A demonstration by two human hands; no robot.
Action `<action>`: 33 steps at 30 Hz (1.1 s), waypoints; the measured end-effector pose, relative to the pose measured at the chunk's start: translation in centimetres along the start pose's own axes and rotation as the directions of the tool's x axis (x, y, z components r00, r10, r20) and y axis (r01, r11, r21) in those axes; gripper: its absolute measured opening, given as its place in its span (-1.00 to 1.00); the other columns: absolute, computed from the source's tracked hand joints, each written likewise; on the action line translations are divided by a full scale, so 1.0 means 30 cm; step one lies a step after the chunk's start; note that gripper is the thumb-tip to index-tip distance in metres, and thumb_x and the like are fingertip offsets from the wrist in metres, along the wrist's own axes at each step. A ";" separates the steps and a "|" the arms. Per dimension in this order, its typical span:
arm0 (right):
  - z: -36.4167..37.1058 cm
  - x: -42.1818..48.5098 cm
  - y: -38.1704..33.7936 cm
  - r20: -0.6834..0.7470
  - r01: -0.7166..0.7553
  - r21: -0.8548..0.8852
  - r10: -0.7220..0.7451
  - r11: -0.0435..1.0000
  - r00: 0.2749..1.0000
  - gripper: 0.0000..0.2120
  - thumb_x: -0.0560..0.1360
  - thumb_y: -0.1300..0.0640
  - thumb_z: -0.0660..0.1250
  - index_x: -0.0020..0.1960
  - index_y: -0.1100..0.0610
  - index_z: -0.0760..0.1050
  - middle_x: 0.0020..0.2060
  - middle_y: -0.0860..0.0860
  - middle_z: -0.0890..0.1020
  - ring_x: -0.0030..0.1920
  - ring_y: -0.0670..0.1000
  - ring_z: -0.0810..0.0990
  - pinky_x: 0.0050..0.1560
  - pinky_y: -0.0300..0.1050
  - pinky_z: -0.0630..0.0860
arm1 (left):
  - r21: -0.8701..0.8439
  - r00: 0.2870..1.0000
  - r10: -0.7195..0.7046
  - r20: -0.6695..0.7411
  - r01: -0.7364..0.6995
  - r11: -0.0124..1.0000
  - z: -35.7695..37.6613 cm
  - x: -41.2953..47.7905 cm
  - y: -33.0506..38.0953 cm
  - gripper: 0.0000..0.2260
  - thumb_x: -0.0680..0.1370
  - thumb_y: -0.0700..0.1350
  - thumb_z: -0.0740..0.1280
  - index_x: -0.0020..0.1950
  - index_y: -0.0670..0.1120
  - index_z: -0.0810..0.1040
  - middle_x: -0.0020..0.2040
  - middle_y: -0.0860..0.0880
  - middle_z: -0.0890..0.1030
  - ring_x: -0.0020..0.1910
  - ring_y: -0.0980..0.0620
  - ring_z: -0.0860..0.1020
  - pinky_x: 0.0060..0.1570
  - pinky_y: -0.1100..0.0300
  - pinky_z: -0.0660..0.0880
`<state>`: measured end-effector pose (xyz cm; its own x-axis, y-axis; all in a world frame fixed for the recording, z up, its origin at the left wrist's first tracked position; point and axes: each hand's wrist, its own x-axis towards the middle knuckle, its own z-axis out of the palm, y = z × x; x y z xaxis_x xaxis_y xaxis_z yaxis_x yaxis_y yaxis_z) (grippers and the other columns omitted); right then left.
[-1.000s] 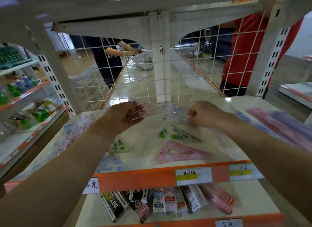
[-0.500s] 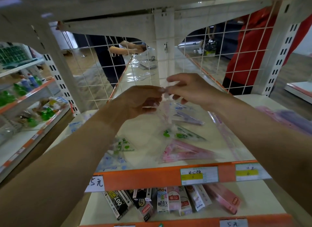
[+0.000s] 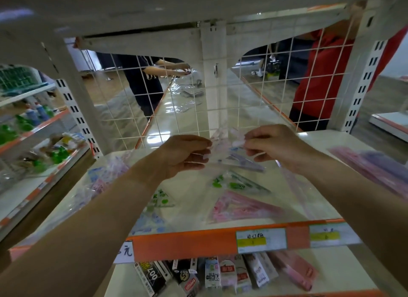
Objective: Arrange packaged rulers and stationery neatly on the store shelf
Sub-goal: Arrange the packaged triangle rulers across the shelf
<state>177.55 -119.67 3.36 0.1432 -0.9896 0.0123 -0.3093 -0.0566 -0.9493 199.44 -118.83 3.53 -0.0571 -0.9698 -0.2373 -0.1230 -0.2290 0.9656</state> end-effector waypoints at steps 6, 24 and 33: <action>-0.012 -0.144 0.011 0.084 0.177 -0.515 -0.156 0.839 0.984 -0.70 0.45 0.09 0.42 0.15 0.12 0.55 -0.11 0.01 0.65 -0.07 0.02 0.61 0.08 -0.02 0.54 | 0.265 0.996 0.072 0.056 -0.084 0.961 0.035 -0.068 -0.027 -0.93 0.52 -0.21 0.37 -0.06 -0.15 0.64 -0.31 -0.07 0.63 -0.35 0.09 0.57 -0.28 0.26 0.59; -0.056 -0.252 0.061 0.048 0.024 -0.203 -0.015 0.979 0.999 -0.83 0.50 0.28 0.34 0.06 0.12 0.59 -0.16 0.03 0.67 -0.27 -0.13 0.60 -0.34 -0.37 0.51 | 0.345 0.985 -0.067 0.161 0.008 0.939 0.061 -0.172 -0.026 -0.85 0.57 -0.26 0.27 -0.04 -0.16 0.64 -0.16 -0.10 0.69 -0.29 0.04 0.64 -0.11 0.12 0.60; -0.044 -0.225 0.005 0.028 0.108 -0.154 -0.105 0.982 0.994 -0.84 0.51 0.28 0.33 -0.02 0.07 0.61 -0.19 -0.05 0.64 -0.27 -0.17 0.55 -0.36 -0.41 0.49 | 0.386 0.985 0.051 0.163 -0.111 0.916 0.070 -0.205 0.008 -0.91 0.52 -0.17 0.36 -0.04 -0.11 0.65 -0.15 -0.07 0.67 -0.19 0.07 0.58 -0.11 0.21 0.55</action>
<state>175.29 -113.17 3.55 0.2010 -0.9741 0.1035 -0.4334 -0.1831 -0.8824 197.69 -112.74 5.00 -0.2240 -0.9534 -0.2023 -0.4883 -0.0699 0.8699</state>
